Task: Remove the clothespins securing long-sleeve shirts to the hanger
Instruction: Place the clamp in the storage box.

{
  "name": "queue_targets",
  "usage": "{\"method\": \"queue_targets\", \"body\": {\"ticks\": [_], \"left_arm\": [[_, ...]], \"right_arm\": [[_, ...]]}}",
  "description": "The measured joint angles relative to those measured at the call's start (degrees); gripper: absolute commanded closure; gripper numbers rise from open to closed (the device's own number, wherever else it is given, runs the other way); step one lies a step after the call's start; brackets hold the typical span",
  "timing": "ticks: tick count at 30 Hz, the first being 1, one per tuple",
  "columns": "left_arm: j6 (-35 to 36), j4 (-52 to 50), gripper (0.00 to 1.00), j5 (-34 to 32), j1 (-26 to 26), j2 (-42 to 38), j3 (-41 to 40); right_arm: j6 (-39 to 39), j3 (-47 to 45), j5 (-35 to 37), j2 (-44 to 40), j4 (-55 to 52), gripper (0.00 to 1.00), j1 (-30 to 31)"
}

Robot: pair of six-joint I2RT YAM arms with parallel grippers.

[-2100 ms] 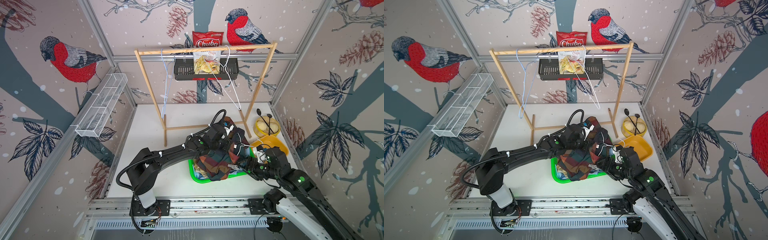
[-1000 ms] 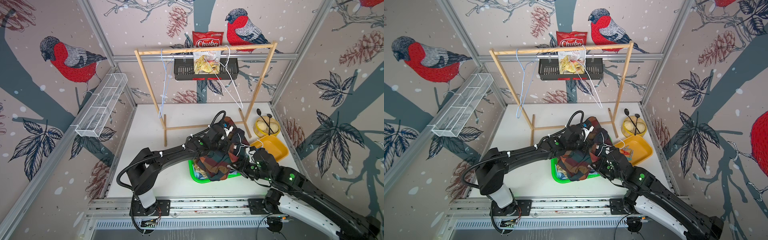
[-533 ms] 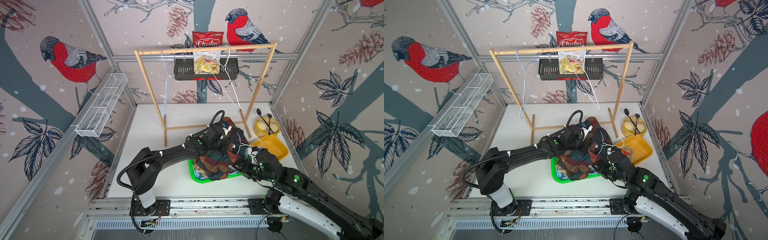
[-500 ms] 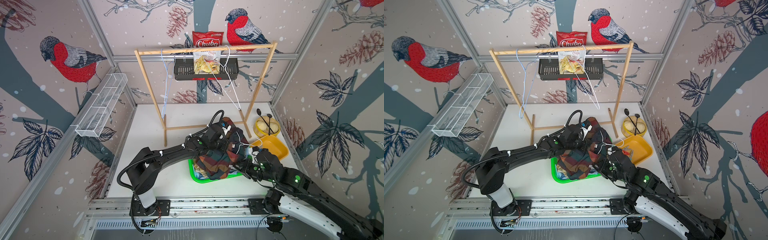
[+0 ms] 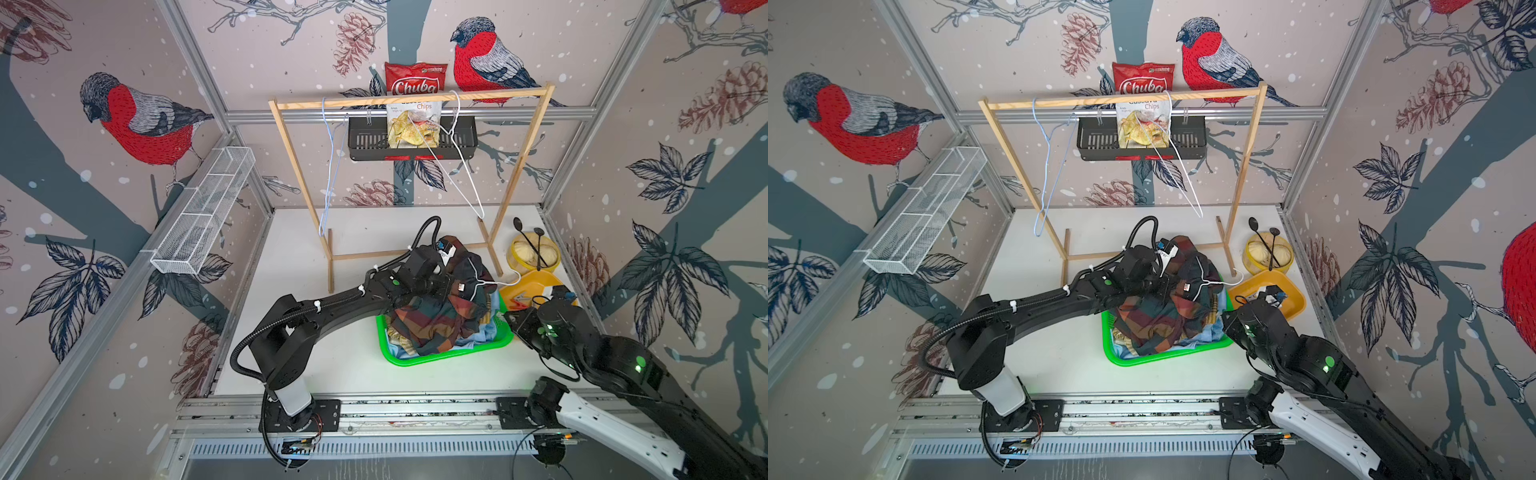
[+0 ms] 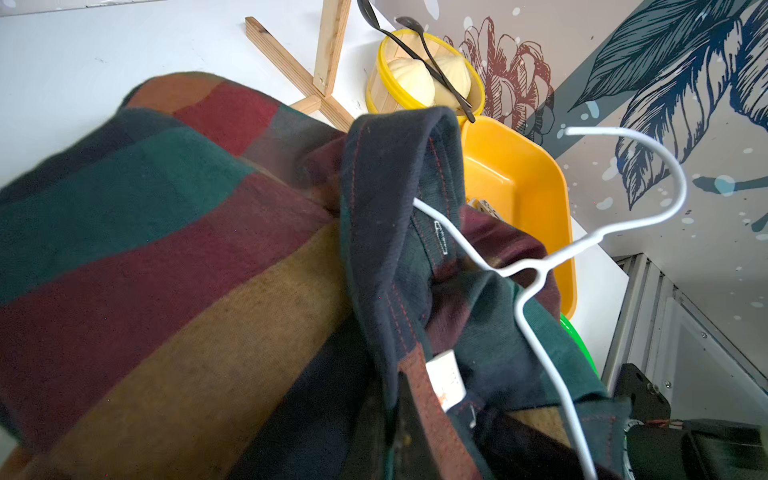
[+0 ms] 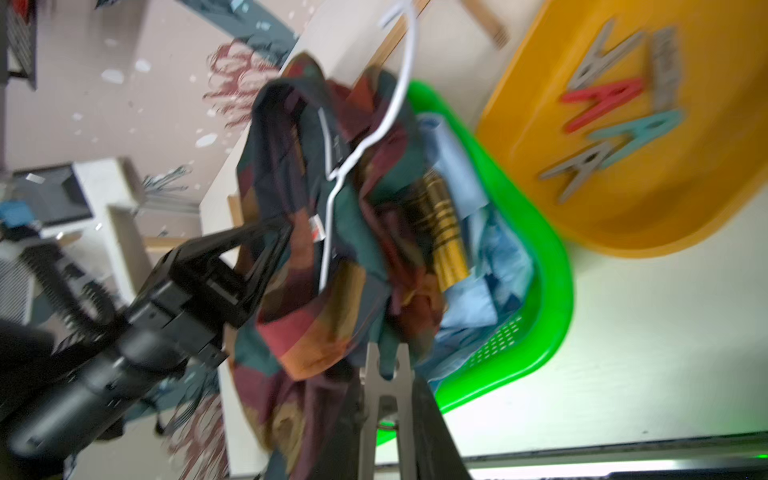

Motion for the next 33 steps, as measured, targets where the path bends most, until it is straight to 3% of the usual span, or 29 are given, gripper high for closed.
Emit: {"method": "queue_targets", "body": {"ticks": [6,10,18,21,23,26,28,33], "left_arm": [[-0.83,-0.04,1.00,0.44,0.94,0.00,-0.13],[-1.22,-0.04,1.00,1.27,1.25,-0.20,-0.20],[-1.33,-0.11,1.00,1.42,1.42,-0.85,-0.50],[-1.38,-0.15,1.00,1.46,1.42,-0.90,-0.50],[-1.38,-0.20,1.00,1.46,1.44,-1.07,-0.50],[-1.33,-0.20,1.00,1.46,1.46,-1.38,-0.50],[-1.33,-0.22,1.00,1.46,1.46,-1.44,-0.50],[-1.33,-0.52,1.00,1.53,1.46,-1.86,-0.46]], "right_arm": [[-1.16,0.63,9.88,1.05,-2.78,0.95,-4.04],[-5.51,-3.02,9.73,2.82,-0.22,0.98,-12.26],[-23.08,-12.39,-8.81,5.44,13.84,0.98,-47.80],[-26.99,-17.03,-16.92,8.17,20.55,0.96,-56.61],[-28.13,-19.30,-20.06,10.51,24.13,0.93,-58.88],[-29.64,-21.42,-23.80,14.62,29.59,0.75,-60.19],[-29.90,-21.75,-24.90,17.11,31.95,0.69,-60.61],[-31.30,-21.79,-26.73,20.02,36.22,0.33,-60.87]]}}
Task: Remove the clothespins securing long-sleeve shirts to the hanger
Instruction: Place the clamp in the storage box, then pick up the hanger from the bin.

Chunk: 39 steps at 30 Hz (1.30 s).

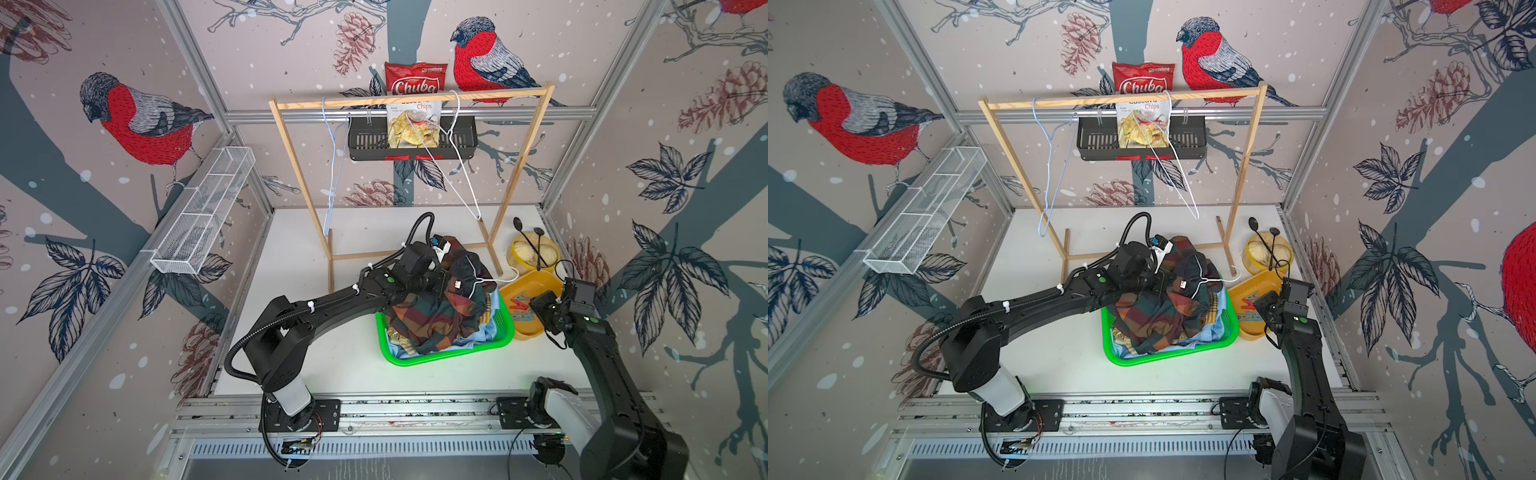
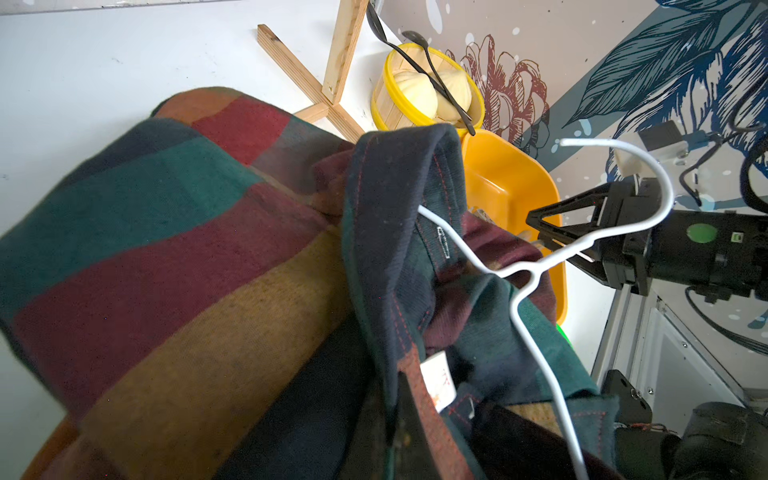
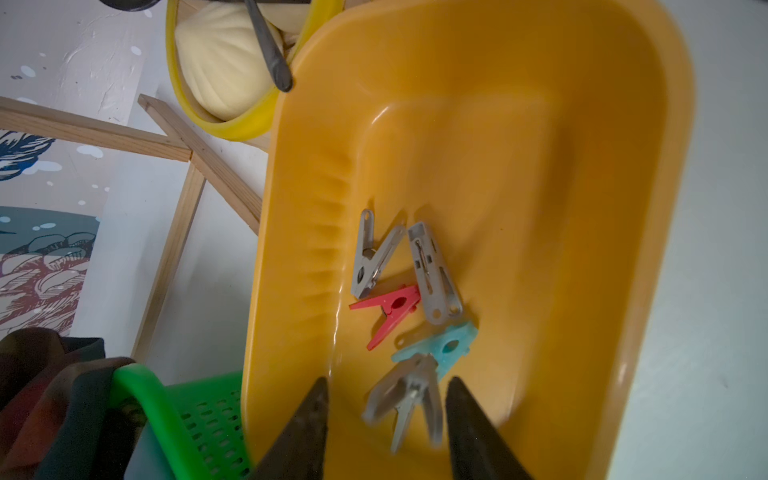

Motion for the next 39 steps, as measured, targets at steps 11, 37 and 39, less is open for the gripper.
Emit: {"method": "queue_targets", "body": {"ticks": [11,37,39], "left_arm": [[-0.39,-2.25,1.00,2.10,0.42,-2.32,2.10],[-2.99,-4.61,1.00,7.45,8.24,-8.31,-5.16],[-2.95,-4.68,1.00,7.45,8.26,-8.83,-5.46]], "right_arm": [[-4.09,0.79,-2.69,-11.28,3.58,0.31,7.93],[-4.87,-5.25,-5.44,-7.50,33.62,0.20,34.95],[-5.79,-4.55,-3.87,-4.68,35.60,0.26,35.01]]}}
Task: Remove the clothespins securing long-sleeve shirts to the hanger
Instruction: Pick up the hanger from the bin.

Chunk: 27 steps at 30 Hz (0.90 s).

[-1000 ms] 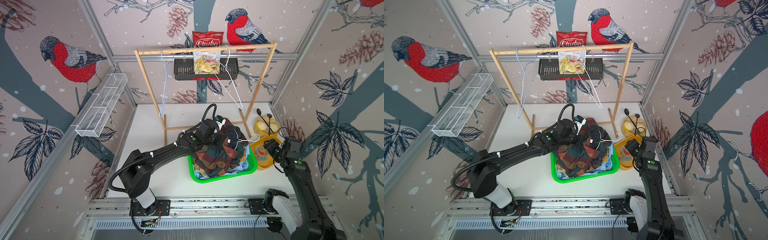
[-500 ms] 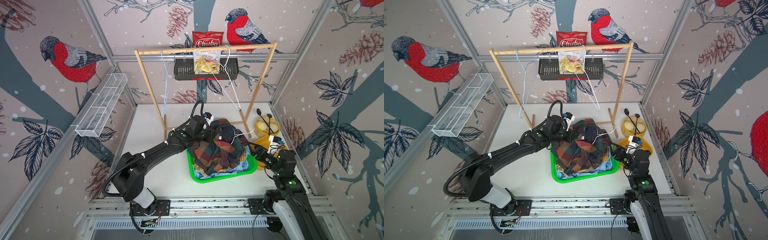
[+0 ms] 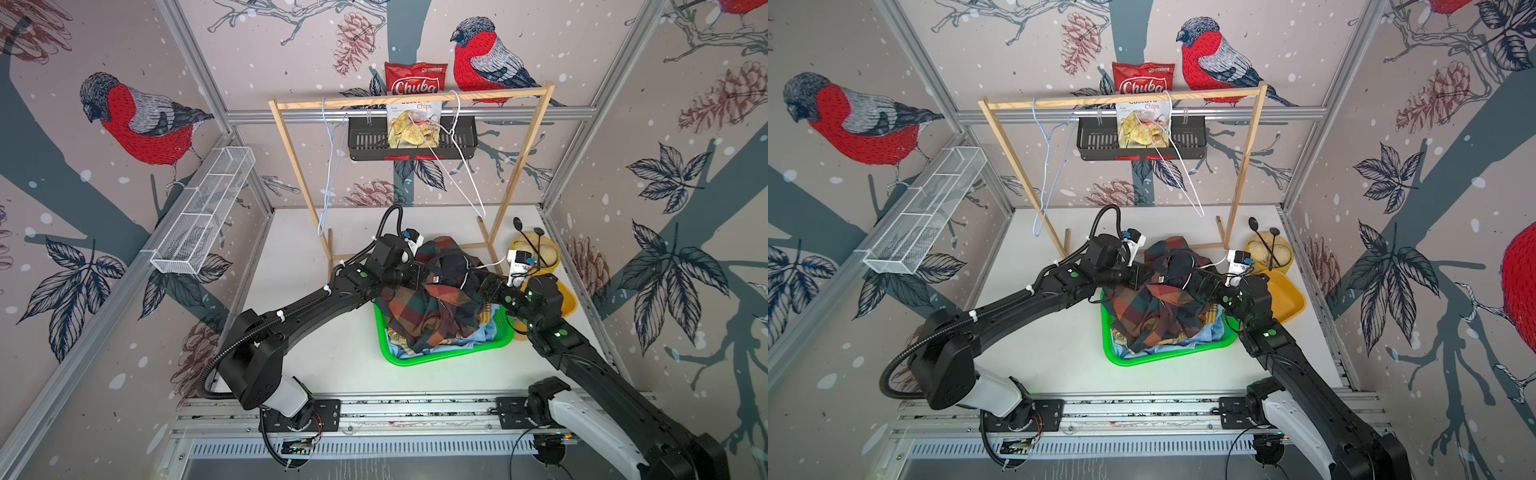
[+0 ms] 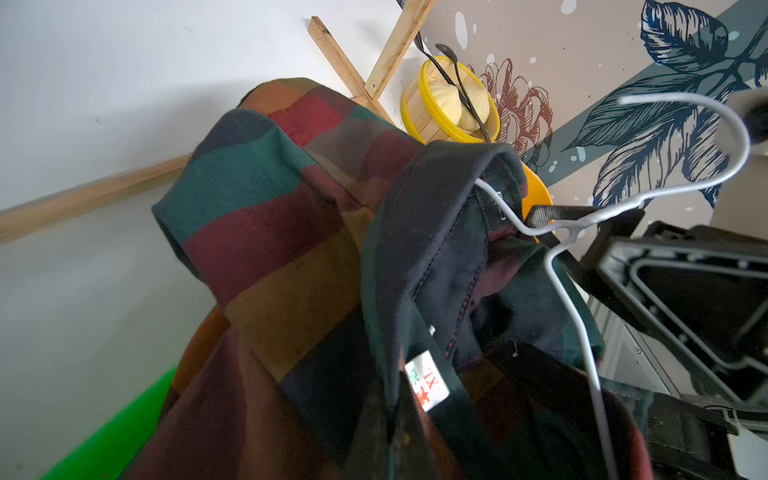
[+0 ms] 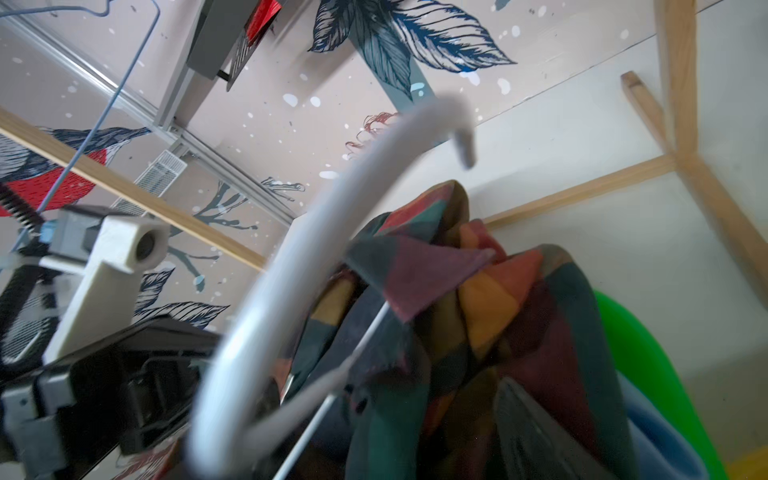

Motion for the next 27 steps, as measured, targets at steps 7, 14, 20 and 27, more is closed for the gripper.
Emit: {"method": "queue_targets", "body": {"ticks": [7,14,20,27], "left_arm": [[0.07,0.04,1.00,-0.07,0.09,-1.18,-1.60],[0.07,0.13,1.00,-0.04,0.13,-1.25,-2.43],[0.11,-0.20,0.93,0.28,0.15,-2.03,-2.03],[4.42,-6.03,0.40,1.25,0.15,-8.24,-0.15]], "right_arm": [[-0.39,2.64,2.82,4.90,4.13,0.38,1.42],[-1.88,5.55,5.42,6.27,5.27,0.73,4.81],[-2.32,7.61,7.76,7.23,4.33,1.00,6.51],[-1.79,15.08,14.45,9.51,-2.80,1.00,9.42]]}}
